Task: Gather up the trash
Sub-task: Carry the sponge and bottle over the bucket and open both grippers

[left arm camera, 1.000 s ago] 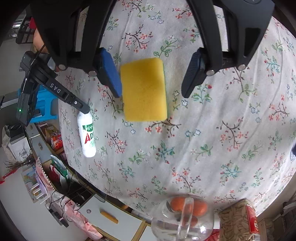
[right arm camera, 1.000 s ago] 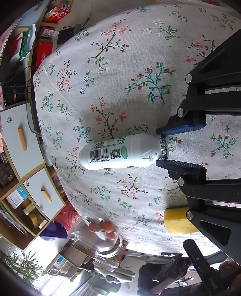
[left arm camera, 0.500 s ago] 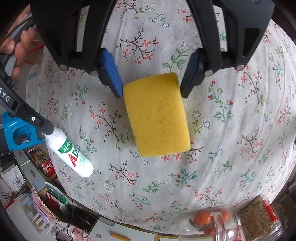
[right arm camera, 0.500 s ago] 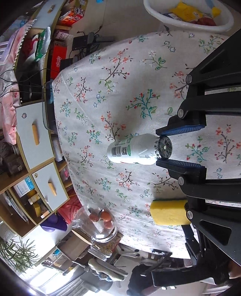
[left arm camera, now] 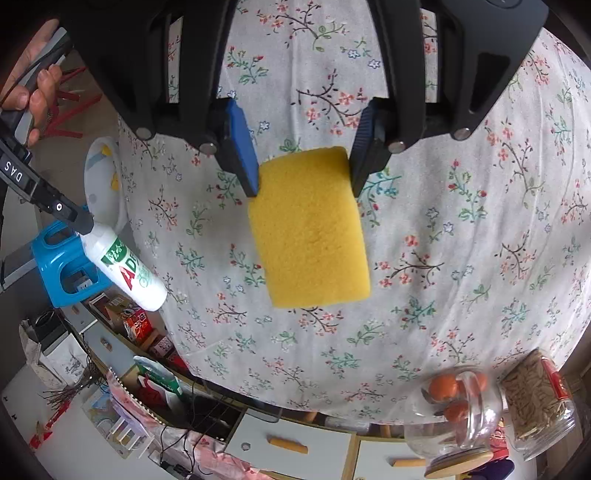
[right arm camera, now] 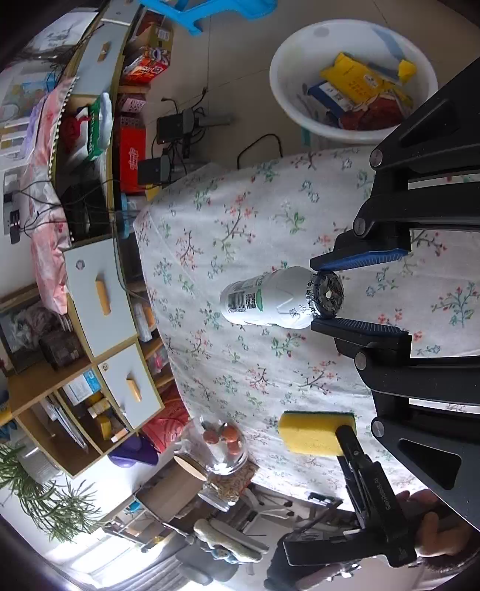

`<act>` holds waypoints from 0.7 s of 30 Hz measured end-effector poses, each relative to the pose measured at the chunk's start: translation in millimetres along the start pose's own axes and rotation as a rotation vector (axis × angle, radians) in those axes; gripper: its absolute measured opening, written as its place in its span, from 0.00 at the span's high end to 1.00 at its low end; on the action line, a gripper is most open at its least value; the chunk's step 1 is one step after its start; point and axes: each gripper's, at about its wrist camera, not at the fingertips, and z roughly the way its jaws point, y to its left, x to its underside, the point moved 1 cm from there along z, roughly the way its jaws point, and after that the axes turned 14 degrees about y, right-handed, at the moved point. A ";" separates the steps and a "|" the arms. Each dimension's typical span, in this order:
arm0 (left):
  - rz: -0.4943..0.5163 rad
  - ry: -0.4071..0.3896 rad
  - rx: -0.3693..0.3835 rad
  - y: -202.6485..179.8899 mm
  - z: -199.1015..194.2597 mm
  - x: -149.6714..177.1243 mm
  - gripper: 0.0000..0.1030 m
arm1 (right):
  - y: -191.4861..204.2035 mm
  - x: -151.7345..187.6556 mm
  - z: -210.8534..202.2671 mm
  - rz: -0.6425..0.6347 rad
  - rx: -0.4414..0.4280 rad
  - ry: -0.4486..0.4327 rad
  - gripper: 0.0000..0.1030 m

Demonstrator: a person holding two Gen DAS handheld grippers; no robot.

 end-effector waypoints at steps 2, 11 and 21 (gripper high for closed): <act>0.013 -0.002 0.012 -9.8 1.7 -0.9 0.52 | -16.0 6.3 -8.8 0.029 0.010 -0.006 0.74; 0.134 -0.004 0.081 -74.9 11.5 2.5 0.52 | -106.1 36.5 -40.6 0.217 0.051 -0.008 0.74; 0.281 0.029 0.076 -145.8 36.1 8.9 0.52 | -192.6 63.1 -56.4 0.381 0.058 0.004 0.73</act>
